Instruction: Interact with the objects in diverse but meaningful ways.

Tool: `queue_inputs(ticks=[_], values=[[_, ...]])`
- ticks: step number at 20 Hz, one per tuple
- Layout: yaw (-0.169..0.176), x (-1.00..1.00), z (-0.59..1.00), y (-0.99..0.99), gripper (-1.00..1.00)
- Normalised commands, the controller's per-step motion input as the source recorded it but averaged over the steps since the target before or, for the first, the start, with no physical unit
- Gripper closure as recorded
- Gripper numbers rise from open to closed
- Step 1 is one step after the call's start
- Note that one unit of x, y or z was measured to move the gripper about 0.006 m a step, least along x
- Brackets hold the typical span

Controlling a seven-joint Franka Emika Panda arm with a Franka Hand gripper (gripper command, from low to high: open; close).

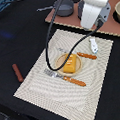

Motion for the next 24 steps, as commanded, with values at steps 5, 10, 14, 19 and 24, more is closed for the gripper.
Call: queue_inputs(ticks=[5,10,14,19,24], values=[[0.059,-0.61,-0.63,0.22,1.0],[0.066,-0.49,-0.6,0.0,1.0],[0.063,-0.69,-0.29,-0.08,1.0],[0.022,-0.63,0.0,-0.22,1.0],[0.018,-0.35,-0.19,-0.37,1.0]])
